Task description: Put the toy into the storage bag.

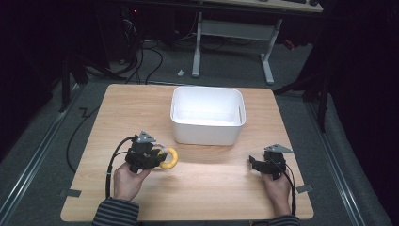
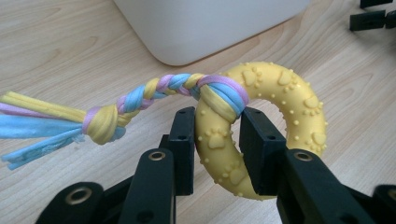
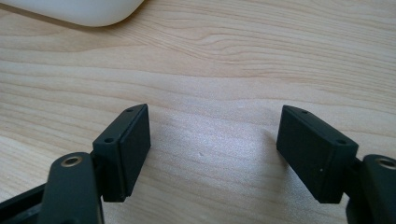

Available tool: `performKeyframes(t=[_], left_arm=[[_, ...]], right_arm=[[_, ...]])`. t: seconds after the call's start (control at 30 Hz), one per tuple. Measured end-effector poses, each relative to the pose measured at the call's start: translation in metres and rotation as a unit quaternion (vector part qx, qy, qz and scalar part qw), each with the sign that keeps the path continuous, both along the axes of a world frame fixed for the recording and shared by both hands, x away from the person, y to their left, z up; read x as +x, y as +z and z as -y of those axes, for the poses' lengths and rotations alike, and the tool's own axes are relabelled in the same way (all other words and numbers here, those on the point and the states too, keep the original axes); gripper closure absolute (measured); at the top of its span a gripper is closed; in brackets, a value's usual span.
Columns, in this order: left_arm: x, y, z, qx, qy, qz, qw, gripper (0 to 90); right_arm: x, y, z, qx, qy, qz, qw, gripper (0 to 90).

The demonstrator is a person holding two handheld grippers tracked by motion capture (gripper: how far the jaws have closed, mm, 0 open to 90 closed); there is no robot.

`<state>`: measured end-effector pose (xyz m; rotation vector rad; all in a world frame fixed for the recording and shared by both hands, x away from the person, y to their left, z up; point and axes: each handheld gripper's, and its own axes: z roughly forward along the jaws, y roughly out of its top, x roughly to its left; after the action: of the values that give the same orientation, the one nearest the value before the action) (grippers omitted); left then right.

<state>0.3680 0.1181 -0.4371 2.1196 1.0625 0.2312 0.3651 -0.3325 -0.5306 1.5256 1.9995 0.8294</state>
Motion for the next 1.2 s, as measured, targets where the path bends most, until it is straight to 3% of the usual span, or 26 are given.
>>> performKeyframes(t=[0.13,0.27,0.87,1.2], left_arm=[[-0.001,0.006,-0.005,-0.004,0.004,0.002,1.0000,66.9],[-0.003,0.014,-0.009,-0.002,0.010,0.018,0.9998,66.9],[0.008,0.044,-0.018,-0.024,0.010,0.013,0.9996,66.9],[0.017,0.058,-0.012,-0.020,0.003,0.022,0.9996,66.9]], right_arm=[[0.000,0.000,0.000,0.000,0.000,0.000,1.0000,26.2],[0.000,0.000,0.000,0.000,0.000,0.000,1.0000,26.2],[0.000,0.000,0.000,0.000,0.000,0.000,1.0000,26.2],[0.000,0.000,0.000,0.000,0.000,0.000,1.0000,26.2]])
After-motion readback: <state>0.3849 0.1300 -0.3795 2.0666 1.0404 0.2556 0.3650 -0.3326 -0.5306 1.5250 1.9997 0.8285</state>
